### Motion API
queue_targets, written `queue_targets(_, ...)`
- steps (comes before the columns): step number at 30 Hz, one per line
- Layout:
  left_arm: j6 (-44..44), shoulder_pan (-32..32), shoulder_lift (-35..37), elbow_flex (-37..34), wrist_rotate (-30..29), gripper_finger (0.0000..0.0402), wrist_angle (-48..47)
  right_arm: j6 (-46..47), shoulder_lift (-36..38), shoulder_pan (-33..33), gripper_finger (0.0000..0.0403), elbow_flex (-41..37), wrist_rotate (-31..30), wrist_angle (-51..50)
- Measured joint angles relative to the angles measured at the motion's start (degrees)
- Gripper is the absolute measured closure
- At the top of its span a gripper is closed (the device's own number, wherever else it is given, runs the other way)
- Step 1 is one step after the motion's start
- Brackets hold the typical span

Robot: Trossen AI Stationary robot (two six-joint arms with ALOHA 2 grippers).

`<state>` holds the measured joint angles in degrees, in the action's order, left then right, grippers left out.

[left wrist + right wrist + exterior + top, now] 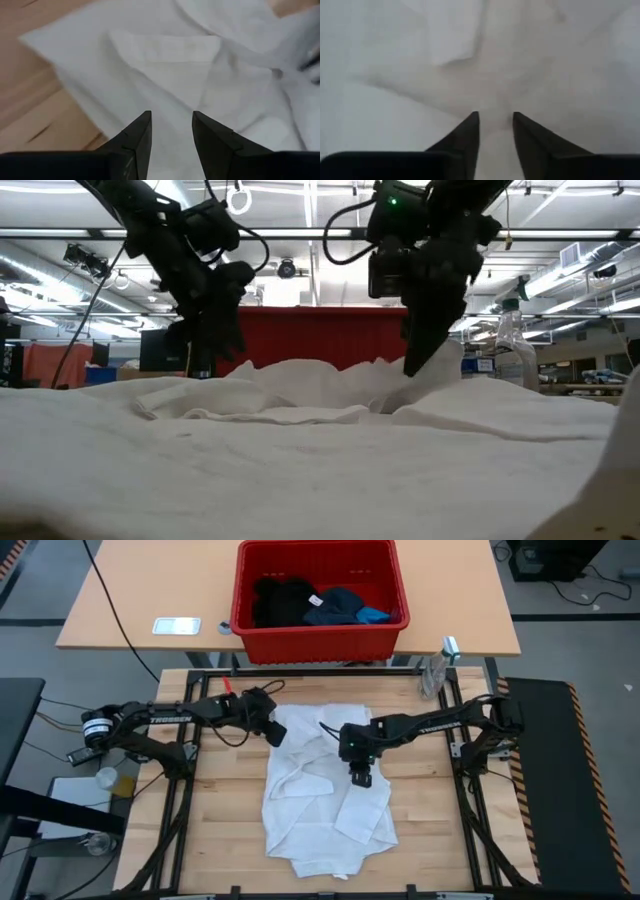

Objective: Fold Laundry from Bin
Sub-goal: Fold the white polo shirt

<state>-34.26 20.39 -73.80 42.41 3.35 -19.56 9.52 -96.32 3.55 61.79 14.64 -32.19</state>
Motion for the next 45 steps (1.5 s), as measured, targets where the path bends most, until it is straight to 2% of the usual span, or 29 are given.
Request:
queue_targets(2, -2.4, -1.7, 0.2, 0.0, -4.1, 0.026, -1.5, 0.9, 0.6, 0.9, 0.025, 1.0, 5.0, -3.5)
queue_targets(4, -5.7, -3.4, 0.7, 0.0, -8.4, 0.026, -3.6, 3.2, 2.3, 1.5, 0.024, 1.9, 6.8, -5.9)
queue_targets(7, -9.8, -5.1, 0.7, 0.0, -14.0, 0.026, -6.2, 4.7, 6.7, 1.5, 0.0237, 2.2, 4.0, -6.6)
queue_targets(10, -11.5, -4.8, 0.7, 0.0, -16.2, 0.026, -4.8, 4.4, 10.0, 1.2, 0.0238, 2.2, -2.6, -6.4)
queue_targets(13, -14.0, -2.8, -0.2, 0.0, -15.5, 0.026, -1.5, 4.5, 12.4, 1.0, 0.0238, 2.2, -7.4, -5.4)
queue_targets(16, -16.7, -0.4, -2.2, 0.0, -12.3, 0.0259, 2.3, 4.4, 12.8, 1.1, 0.0238, 2.2, -8.9, -4.1)
queue_targets(24, -17.9, 2.0, -7.9, 0.0, -9.6, 0.0223, 9.6, 5.3, 10.4, 1.0, 0.0238, 2.2, -7.7, -0.7)
queue_targets(31, -16.2, 1.9, -13.6, 0.0, -8.2, 0.0223, 9.7, 5.5, 9.1, 0.7, 0.0238, 2.2, -7.4, 1.5)
queue_targets(35, -15.2, 1.8, -14.8, 0.0, -8.2, 0.025, 11.2, 6.0, 9.2, 0.7, 0.0238, 2.2, -7.4, 1.6)
queue_targets(38, -13.8, 1.5, -14.6, 0.0, -8.4, 0.0292, 13.3, 7.1, 9.4, 0.7, 0.0238, 2.2, -7.4, 1.7)
queue_targets(43, -9.5, 1.1, -14.6, 1.4, -8.4, 0.0385, 13.5, 8.4, 9.4, 0.6, 0.0238, 2.2, -7.4, 1.7)
queue_targets(45, -8.6, 1.1, -14.6, 1.9, -8.5, 0.0394, 13.2, 8.4, 9.4, 0.6, 0.0238, 2.2, -7.4, 1.6)
